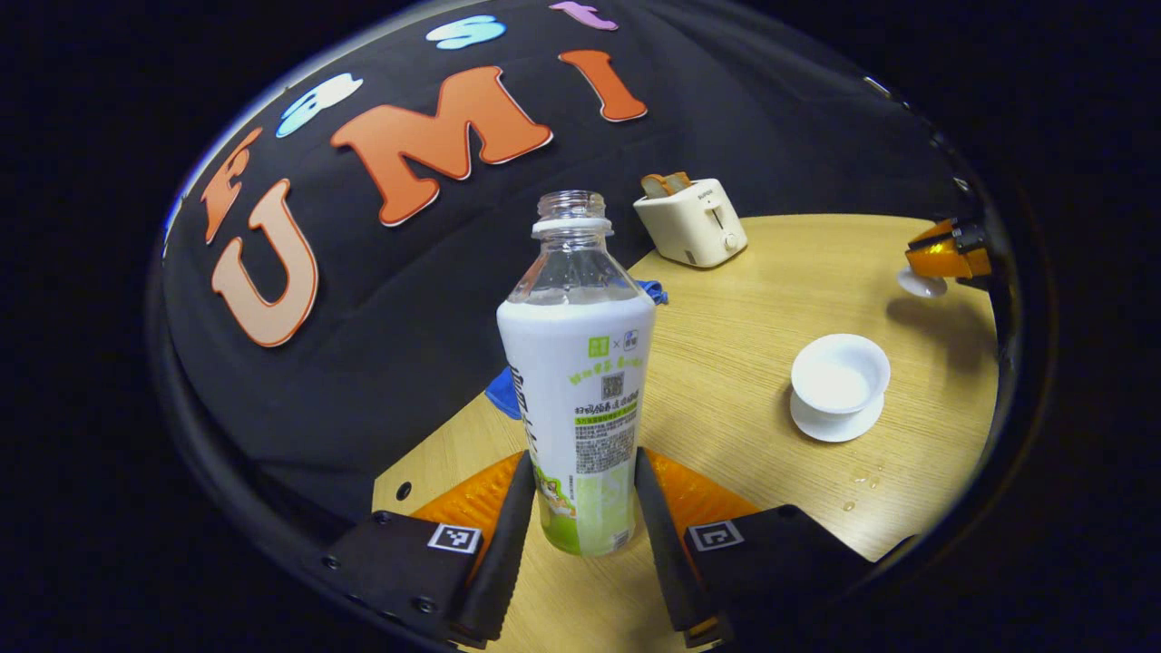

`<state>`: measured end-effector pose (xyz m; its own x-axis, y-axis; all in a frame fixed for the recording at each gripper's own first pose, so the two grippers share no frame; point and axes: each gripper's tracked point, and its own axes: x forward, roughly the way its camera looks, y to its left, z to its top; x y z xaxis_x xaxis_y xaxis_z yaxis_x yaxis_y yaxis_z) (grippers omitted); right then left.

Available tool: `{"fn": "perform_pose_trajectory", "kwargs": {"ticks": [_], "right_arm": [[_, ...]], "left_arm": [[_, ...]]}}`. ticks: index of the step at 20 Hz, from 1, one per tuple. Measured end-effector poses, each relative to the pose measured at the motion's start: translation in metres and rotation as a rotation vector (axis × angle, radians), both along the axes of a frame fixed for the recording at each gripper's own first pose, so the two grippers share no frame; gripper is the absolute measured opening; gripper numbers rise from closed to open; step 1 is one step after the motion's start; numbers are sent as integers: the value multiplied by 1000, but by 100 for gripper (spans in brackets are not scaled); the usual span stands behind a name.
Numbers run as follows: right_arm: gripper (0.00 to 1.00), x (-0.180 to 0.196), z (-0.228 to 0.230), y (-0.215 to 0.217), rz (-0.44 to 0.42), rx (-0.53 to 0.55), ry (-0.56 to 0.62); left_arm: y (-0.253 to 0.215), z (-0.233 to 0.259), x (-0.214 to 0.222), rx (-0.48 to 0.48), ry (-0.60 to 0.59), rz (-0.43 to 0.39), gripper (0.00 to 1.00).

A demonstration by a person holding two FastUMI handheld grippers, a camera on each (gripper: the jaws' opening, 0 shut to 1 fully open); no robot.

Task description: Open the teacup lid with one hand, grasp the water bottle and pour water into the teacup with the other hand; after pouring, place the water bottle on the coaster and then close the teacup lid.

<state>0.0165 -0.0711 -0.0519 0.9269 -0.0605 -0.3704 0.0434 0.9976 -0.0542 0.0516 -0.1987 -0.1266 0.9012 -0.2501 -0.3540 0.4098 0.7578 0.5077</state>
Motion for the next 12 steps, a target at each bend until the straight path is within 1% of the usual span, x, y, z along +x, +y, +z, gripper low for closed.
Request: {"fn": "perform_pose_trajectory", "kwargs": {"ticks": [2, 3, 4, 5, 9, 10, 11, 12], "right_arm": [[14, 2, -1, 2, -1, 5, 4], [14, 2, -2, 3, -1, 3, 9], [14, 3, -2, 4, 0, -4, 11], [14, 4, -1, 5, 1, -7, 11], [14, 9, -2, 10, 0, -8, 19], [14, 11, -3, 11, 0, -9, 21], [14, 12, -2, 12, -1, -10, 23], [14, 13, -3, 12, -1, -10, 25]], "left_arm": [[-5, -3, 1, -61, 22, 19, 65], [-8, -4, -1, -107, 36, 20, 65], [-12, -4, 0, -149, 44, 19, 68], [-14, -2, 1, -182, 39, 19, 65], [-35, 2, 19, -349, 28, 13, 65], [-41, 1, 24, -396, 30, 11, 72], [-45, -3, 25, -427, 40, 17, 65], [-49, -5, 24, -457, 43, 21, 65]]}}
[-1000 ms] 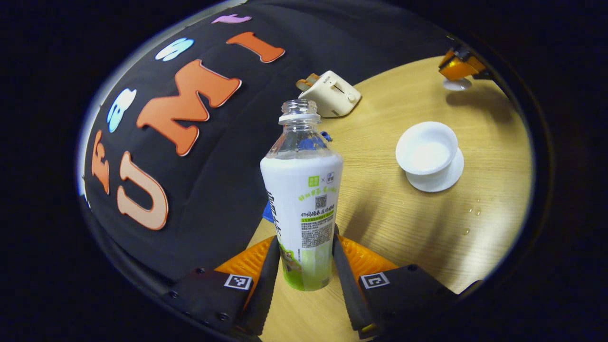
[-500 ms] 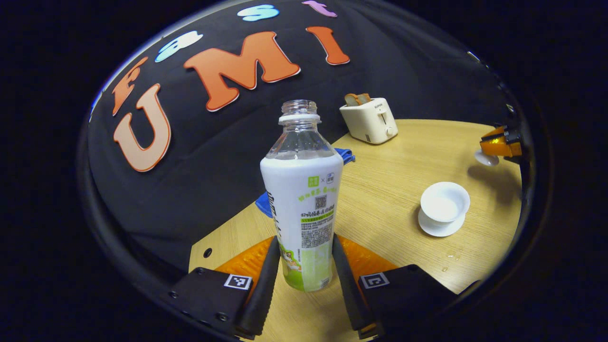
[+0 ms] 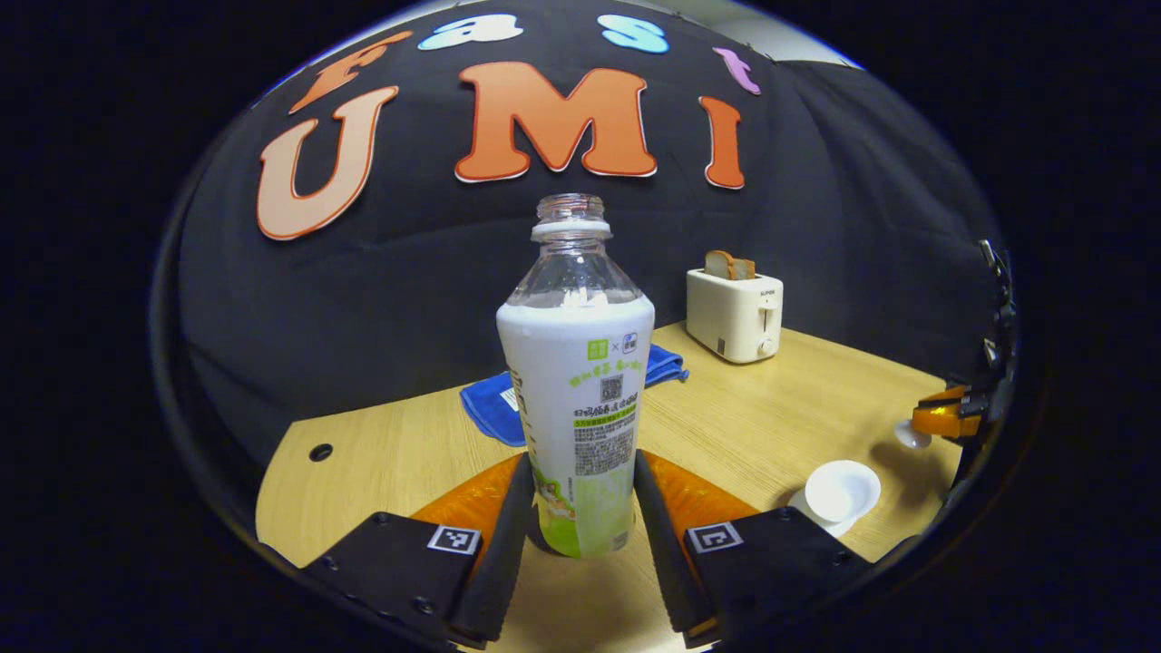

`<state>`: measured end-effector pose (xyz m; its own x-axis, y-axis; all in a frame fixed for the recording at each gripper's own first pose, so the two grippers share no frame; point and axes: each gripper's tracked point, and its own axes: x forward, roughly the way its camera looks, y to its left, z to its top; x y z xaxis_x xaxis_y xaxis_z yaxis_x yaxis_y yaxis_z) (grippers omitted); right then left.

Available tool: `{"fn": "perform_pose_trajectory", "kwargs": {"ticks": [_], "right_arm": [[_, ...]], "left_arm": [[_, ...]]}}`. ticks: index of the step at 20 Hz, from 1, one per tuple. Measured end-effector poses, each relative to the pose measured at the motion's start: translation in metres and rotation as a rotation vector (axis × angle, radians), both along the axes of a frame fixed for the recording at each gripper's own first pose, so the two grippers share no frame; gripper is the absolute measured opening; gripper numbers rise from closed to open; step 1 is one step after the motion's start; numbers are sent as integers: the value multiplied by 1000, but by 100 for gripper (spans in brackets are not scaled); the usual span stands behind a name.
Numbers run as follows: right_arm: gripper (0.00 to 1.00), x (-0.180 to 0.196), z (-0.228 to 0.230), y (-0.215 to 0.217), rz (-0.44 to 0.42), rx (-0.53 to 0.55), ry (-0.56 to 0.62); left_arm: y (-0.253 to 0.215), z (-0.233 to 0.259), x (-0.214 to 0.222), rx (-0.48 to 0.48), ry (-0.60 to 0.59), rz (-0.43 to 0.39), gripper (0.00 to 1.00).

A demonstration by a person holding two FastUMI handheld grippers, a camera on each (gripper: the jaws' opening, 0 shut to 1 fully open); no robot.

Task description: Open the teacup lid with one hand, grasp the water bottle and pour water into the teacup with the other hand; after pouring, place the water bottle on the coaster and then close the teacup lid.

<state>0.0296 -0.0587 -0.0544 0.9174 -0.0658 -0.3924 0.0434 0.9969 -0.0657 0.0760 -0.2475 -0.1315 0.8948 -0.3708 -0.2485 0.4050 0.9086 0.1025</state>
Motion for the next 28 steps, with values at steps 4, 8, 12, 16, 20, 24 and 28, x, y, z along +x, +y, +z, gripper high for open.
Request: {"fn": "perform_pose_trajectory", "kwargs": {"ticks": [4, 8, 12, 16, 20, 24, 28], "right_arm": [[14, 5, -2, -3, -17, -3, 7], [14, 10, -8, -8, -34, -7, 30], [15, 16, -17, -7, -28, -12, 48], [15, 18, -19, -4, -18, -8, 50], [15, 18, -15, -2, -13, -1, 43], [14, 17, -7, 0, -8, 8, 23], [14, 18, 6, 11, 12, 17, -7]], "left_arm": [[-8, -1, 0, -72, -6, -7, 68], [-8, -1, -5, -65, 28, 21, 66], [-10, 6, -19, -87, 67, 28, 69], [-9, 2, -21, -96, 84, 31, 70], [-11, 1, -22, -97, 74, 37, 73], [-4, -6, -31, -34, 72, 40, 72], [-7, -10, -42, -26, 76, 40, 83]]}}
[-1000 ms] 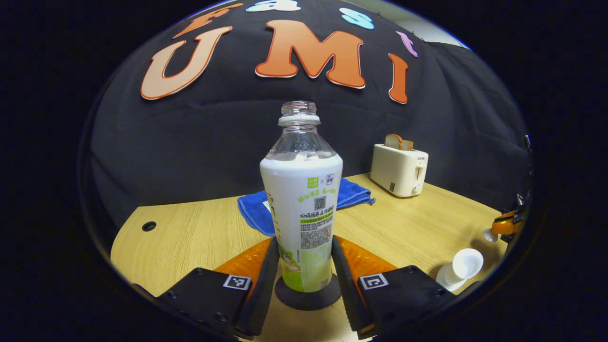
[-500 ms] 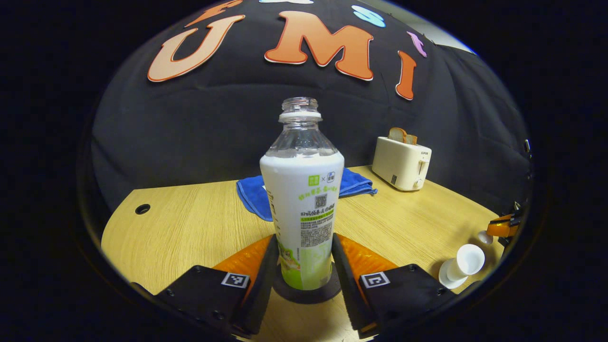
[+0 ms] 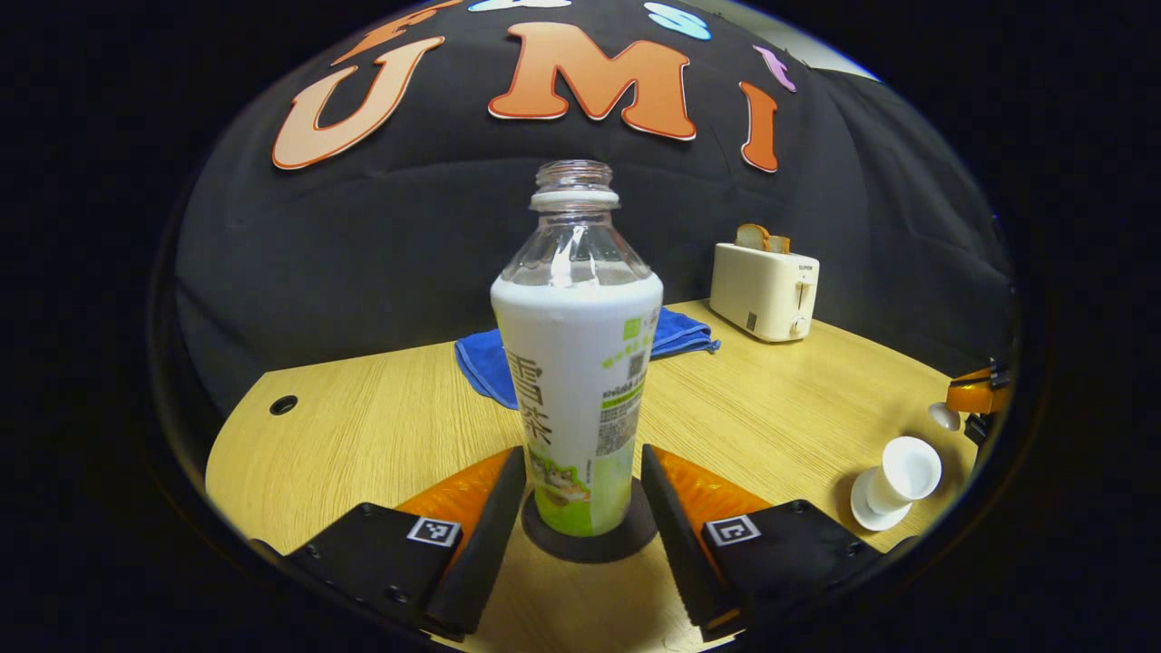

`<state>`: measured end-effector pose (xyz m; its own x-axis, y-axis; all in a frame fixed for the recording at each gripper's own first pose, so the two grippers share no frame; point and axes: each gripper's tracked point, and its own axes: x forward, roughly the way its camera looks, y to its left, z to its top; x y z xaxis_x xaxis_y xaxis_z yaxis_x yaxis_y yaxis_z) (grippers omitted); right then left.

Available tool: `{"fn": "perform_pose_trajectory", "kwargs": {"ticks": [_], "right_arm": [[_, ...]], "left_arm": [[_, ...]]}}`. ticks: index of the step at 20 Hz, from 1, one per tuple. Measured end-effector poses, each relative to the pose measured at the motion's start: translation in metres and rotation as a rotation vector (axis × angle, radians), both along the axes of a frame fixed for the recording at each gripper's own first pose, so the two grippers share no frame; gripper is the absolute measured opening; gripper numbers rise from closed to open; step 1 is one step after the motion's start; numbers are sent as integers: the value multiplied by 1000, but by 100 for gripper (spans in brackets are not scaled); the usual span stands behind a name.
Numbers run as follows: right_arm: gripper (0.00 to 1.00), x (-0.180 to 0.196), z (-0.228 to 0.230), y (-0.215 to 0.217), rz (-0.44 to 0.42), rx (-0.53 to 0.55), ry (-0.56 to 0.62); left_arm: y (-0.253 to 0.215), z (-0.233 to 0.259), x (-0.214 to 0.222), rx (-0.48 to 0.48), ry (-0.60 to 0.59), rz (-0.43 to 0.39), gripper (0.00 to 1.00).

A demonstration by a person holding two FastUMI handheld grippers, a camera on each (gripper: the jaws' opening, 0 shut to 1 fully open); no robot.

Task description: Open the teacup lid with one hand, grasp the water bottle and pour water into the teacup with the other hand; after pouring, place the water bottle on the coaster and then close the teacup lid.

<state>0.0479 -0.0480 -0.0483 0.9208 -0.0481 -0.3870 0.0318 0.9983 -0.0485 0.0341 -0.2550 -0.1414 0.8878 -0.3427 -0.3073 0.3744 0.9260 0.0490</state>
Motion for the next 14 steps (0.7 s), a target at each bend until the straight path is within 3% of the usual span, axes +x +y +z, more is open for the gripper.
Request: {"fn": "perform_pose_trajectory", "kwargs": {"ticks": [4, 9, 14], "right_arm": [[14, 2, 23, 20, 44, 4, -55], [14, 4, 44, 60, 131, 18, -107], [14, 3, 43, 101, 220, 44, -112]], "left_arm": [[11, -7, -20, 6, 14, 30, 95], [42, -8, -66, -23, 5, 104, 94], [74, 3, -116, -48, -53, 215, 99]]}}
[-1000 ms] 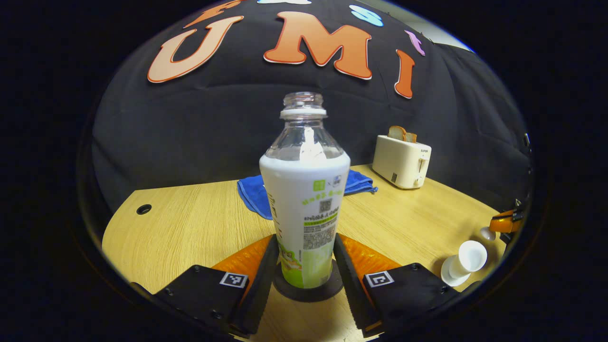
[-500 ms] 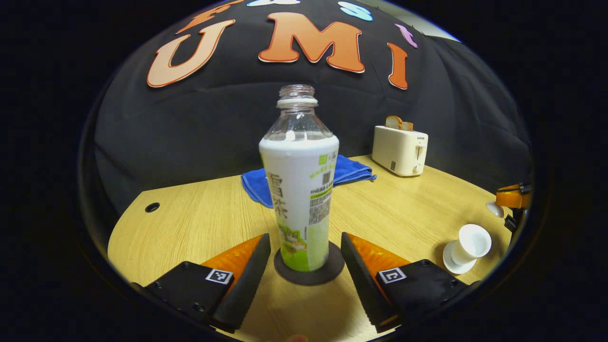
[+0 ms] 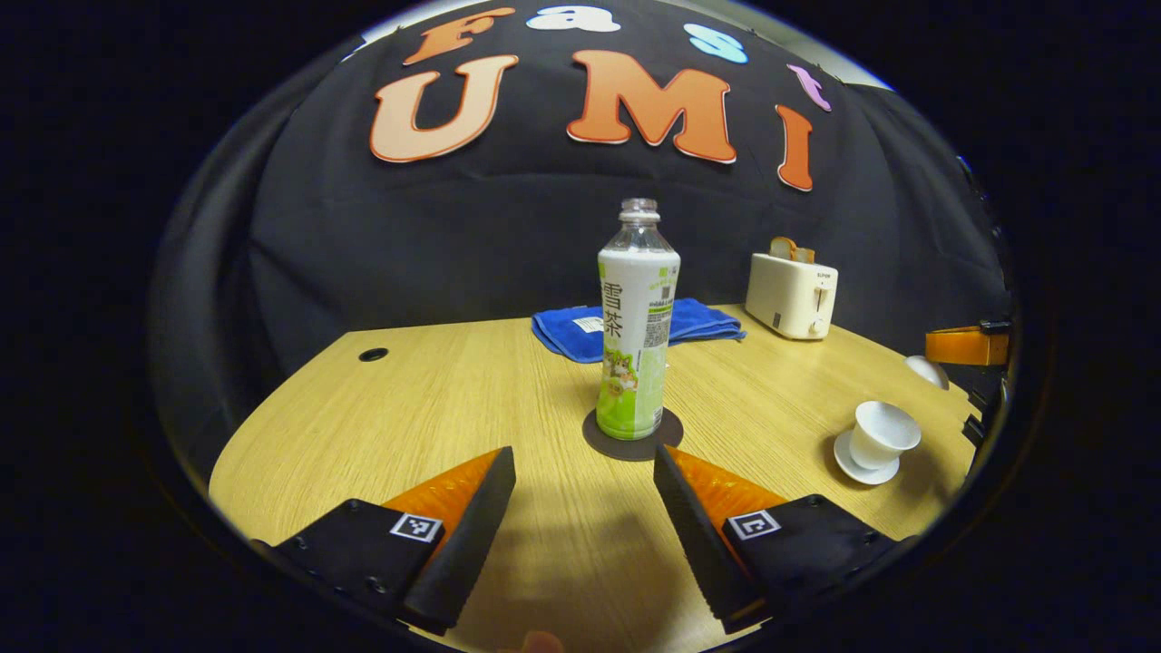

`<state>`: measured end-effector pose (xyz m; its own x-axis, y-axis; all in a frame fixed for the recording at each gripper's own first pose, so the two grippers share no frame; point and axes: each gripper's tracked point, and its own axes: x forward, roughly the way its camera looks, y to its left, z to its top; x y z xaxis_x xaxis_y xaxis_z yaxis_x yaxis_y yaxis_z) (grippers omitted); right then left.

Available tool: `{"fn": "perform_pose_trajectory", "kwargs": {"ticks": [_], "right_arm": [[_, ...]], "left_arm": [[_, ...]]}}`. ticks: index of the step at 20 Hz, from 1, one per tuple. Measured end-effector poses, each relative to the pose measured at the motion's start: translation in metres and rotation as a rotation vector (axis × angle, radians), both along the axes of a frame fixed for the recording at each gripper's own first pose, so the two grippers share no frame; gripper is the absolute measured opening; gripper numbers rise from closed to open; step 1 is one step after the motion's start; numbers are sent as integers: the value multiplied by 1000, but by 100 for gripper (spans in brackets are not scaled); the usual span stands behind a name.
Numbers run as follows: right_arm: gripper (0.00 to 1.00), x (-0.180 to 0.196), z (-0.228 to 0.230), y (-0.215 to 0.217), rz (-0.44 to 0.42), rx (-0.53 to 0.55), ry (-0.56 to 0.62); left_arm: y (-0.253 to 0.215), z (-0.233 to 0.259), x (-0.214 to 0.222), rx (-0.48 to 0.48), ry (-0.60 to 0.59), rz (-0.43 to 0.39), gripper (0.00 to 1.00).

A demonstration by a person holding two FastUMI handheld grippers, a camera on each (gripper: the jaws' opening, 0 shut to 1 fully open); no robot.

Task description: Open the teacup lid with one hand, grasp the water bottle and pour water into the teacup with the other hand; after pouring, place the water bottle on the coaster and then close the teacup lid.

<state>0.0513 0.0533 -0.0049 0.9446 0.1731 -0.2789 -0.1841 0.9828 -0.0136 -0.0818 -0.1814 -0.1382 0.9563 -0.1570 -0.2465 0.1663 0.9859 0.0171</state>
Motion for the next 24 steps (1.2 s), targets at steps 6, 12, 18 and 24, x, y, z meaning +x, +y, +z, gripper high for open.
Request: {"fn": "perform_pose_trajectory", "kwargs": {"ticks": [6, 12, 18, 24], "right_arm": [[14, 3, -14, 35, 69, 4, 16], [14, 6, -34, 44, 76, -12, 42], [15, 7, -47, 46, 76, -34, 65], [19, 5, -50, 46, 81, -44, 63]], "left_arm": [[34, 21, -36, -3, -73, 100, 95], [55, 28, -48, 1, -95, 154, 98], [60, 31, -53, -17, -104, 170, 95], [60, 30, -55, -23, -97, 173, 95]]}}
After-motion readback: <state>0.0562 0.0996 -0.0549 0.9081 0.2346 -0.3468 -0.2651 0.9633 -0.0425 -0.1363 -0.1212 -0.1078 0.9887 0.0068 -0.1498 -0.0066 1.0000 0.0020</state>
